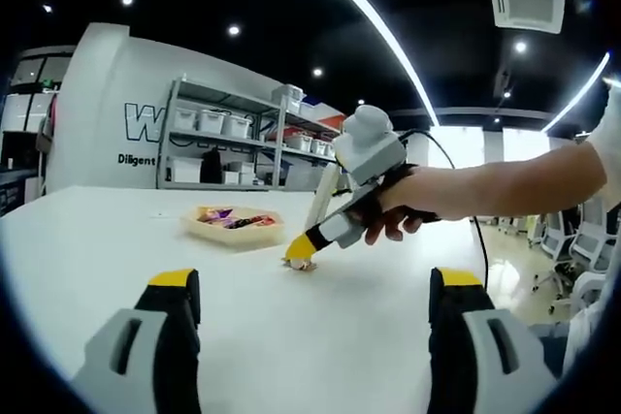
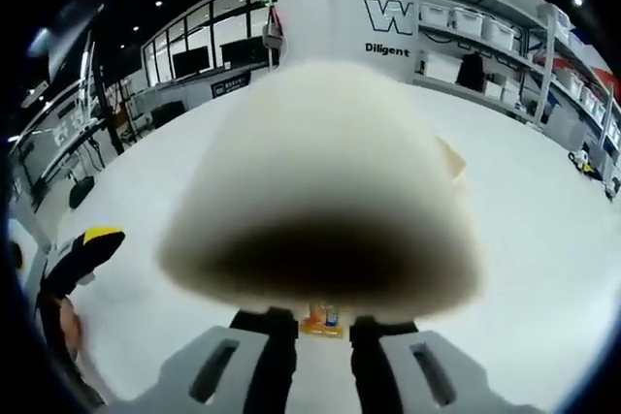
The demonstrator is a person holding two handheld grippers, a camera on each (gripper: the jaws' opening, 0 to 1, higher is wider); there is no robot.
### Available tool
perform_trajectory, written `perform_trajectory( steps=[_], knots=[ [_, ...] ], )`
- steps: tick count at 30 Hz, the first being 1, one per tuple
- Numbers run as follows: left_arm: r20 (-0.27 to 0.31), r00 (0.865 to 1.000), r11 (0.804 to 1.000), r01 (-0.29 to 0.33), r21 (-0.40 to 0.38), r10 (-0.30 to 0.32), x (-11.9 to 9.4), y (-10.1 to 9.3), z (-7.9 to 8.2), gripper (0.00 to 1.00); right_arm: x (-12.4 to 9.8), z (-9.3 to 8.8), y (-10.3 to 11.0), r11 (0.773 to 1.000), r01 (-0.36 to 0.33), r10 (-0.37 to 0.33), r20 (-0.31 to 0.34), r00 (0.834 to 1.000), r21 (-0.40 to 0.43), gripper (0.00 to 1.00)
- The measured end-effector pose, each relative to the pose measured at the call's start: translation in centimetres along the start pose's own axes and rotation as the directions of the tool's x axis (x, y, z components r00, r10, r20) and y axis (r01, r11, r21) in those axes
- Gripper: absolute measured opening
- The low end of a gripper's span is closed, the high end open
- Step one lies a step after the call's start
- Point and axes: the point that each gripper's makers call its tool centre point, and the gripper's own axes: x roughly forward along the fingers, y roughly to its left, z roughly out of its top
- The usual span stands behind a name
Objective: Place the target food into the container with the food tongs after gripping and lifting it, then release it inside without dropping or visibly crushing the food.
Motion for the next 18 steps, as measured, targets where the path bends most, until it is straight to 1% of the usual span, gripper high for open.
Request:
perform_trajectory(
  steps=[3,4,7,9,11,13,15,16,17,18],
  knots=[
    [-0.001,1.000,1.000,-0.001,-0.001,0.001,0.0,0.1,0.0,0.97,0.0,0.1,-0.2,0.998,-0.031,0.031,0.007,1.000,0.054,0.13],
    [-0.001,1.000,1.000,-0.001,0.000,0.001,0.0,0.1,0.0,0.97,-0.1,0.5,-0.5,0.995,-0.038,0.035,0.030,0.999,0.093,0.13],
    [-0.001,1.000,1.000,0.001,0.001,-0.001,0.0,0.0,0.0,0.97,-0.9,1.4,-1.0,0.993,-0.048,0.043,0.055,0.998,0.107,0.13],
    [0.000,1.000,1.000,0.002,0.000,-0.002,0.0,0.0,0.0,0.97,-1.5,3.0,-1.4,0.994,-0.048,0.039,0.097,0.995,0.097,0.13],
    [0.007,1.000,1.000,0.002,0.001,-0.002,-0.1,0.0,0.2,0.97,-2.4,4.9,-2.0,0.999,-0.017,0.012,0.146,0.989,0.031,0.13],
    [0.015,1.000,1.000,-0.001,0.002,0.001,-0.1,0.0,0.3,0.97,-2.8,6.0,-2.1,0.999,-0.026,0.020,0.149,0.989,0.038,0.14],
    [0.020,1.000,1.000,-0.001,0.003,0.001,-0.1,0.1,0.4,0.97,-2.9,7.8,-2.5,0.998,-0.029,0.020,0.171,0.985,0.049,0.14],
    [0.016,1.000,1.000,-0.002,-0.003,0.002,-0.1,0.2,0.4,0.97,-2.8,8.0,-2.6,0.999,-0.027,0.019,0.171,0.985,0.045,0.14],
    [0.016,1.000,1.000,-0.003,-0.001,0.003,-0.1,0.2,0.4,0.97,-2.4,8.9,-3.0,0.999,-0.023,0.015,0.173,0.985,0.043,0.14],
    [0.016,1.000,1.000,-0.003,0.003,0.003,-0.1,0.2,0.4,0.97,-2.3,9.1,-3.1,0.999,-0.022,0.013,0.176,0.984,0.044,0.14]
  ],
)
